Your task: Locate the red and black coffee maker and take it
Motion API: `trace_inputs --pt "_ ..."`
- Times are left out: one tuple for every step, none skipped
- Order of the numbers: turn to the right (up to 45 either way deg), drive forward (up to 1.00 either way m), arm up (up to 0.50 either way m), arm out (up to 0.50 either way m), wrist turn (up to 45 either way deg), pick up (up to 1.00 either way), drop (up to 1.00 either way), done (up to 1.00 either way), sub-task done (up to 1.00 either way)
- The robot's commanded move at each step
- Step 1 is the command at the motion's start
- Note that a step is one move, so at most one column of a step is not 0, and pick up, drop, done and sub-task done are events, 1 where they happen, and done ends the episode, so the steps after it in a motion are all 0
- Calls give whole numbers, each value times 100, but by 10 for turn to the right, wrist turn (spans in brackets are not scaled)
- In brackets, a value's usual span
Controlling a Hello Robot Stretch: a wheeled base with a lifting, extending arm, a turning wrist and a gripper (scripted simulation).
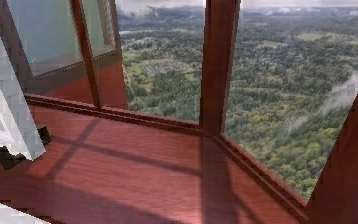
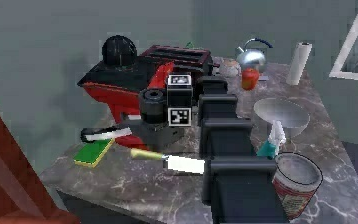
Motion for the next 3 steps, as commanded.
trace_inputs --pt "0 0 0 0 270 0 0 0 0" --pt "0 0 0 0 0 100 0 0 0" --pt "0 0 0 0 0 0 0 100 0"
